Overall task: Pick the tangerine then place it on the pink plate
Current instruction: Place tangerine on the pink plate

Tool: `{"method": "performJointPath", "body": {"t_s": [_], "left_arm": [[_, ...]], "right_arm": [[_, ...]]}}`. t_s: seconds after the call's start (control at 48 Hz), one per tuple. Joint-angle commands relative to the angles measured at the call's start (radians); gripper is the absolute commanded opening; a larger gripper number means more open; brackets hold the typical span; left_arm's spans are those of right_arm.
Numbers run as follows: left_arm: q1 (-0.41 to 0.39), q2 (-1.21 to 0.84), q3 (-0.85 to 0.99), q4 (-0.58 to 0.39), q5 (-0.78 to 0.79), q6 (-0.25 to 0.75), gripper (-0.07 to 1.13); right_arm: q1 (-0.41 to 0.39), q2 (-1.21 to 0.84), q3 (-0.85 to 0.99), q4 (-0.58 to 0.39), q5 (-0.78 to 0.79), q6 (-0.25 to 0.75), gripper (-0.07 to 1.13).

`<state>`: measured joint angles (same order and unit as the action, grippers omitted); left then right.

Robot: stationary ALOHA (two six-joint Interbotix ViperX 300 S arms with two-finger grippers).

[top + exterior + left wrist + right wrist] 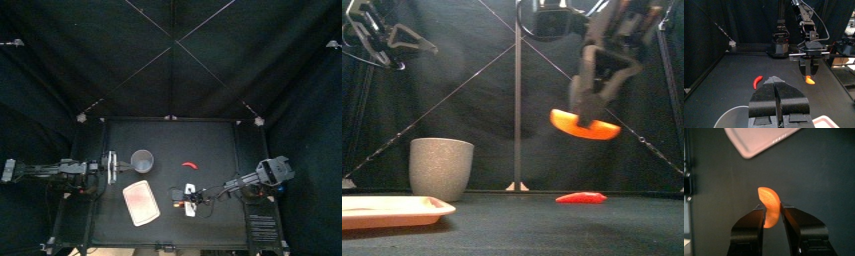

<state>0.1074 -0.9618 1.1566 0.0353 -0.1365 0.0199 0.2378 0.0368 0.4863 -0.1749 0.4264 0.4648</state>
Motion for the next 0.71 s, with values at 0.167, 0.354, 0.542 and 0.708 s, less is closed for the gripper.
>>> {"method": "performJointPath", "body": {"t_s": [0.167, 0.354, 0.542, 0.708], "left_arm": [[0.021, 0.000, -0.005, 0.031, -0.025, 0.002, 0.07], [0.028, 0.000, 0.009, 0.025, -0.026, 0.002, 0.07], [0.043, -0.003, 0.017, 0.040, -0.023, 0.003, 0.07], [0.058, -0.005, 0.017, 0.048, -0.023, 0.003, 0.07]], "right_arm": [[-0.083, 0.183, -0.242, -0.130, -0.080, 0.002, 0.56], [-0.091, 0.331, -0.419, -0.160, -0.092, 0.002, 0.56], [-0.081, 0.419, -0.520, -0.163, -0.081, 0.000, 0.56], [-0.083, 0.445, -0.551, -0.155, -0.089, 0.002, 0.59]]}}
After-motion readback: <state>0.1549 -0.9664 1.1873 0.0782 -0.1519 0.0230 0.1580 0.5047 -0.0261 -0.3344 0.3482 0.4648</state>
